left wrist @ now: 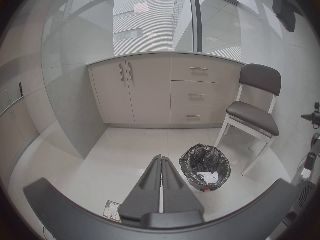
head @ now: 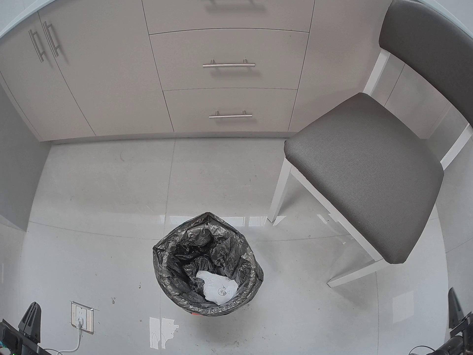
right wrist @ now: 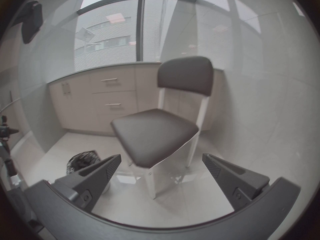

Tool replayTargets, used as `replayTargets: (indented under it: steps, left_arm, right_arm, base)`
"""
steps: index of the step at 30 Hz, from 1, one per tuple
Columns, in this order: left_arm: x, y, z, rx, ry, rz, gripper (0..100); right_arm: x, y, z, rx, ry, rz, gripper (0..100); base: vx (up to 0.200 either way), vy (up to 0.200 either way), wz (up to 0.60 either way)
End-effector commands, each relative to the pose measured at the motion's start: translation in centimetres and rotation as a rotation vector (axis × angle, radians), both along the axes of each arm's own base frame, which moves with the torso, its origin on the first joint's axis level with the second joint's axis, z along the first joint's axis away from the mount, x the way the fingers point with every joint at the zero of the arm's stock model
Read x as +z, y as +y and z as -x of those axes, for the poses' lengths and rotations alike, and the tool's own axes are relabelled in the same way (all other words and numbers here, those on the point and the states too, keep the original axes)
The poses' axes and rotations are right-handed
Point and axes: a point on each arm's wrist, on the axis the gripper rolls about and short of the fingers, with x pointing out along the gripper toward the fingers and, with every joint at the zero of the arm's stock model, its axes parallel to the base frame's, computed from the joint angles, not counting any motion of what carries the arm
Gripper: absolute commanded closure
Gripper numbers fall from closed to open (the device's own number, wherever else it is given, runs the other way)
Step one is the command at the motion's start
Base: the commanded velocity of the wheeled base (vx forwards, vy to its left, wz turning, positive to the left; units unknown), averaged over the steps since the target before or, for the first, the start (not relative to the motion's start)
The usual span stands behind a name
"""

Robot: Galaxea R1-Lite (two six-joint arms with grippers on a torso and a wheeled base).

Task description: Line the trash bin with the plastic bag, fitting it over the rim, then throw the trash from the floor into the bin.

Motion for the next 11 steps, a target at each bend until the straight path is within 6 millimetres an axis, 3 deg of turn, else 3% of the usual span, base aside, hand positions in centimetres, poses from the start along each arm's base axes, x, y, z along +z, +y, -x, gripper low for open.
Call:
replayTargets:
  steps: [1, 11]
  left_arm:
    - [-0.18, 0.00, 0.03, 0.000, -0.006, -0.002, 100]
    - [-0.18, 0.00, 0.03, 0.000, -0.006, -0.002, 100]
  right_arm:
    - [-2.07, 0.09, -0.34, 0.060, 0.076, -0.002, 0]
    - [-2.07, 0.09, -0.34, 0.062, 0.076, -0.002, 0]
  base:
    - [0.000, 0.000, 0.00]
    - [0.000, 0.000, 0.00]
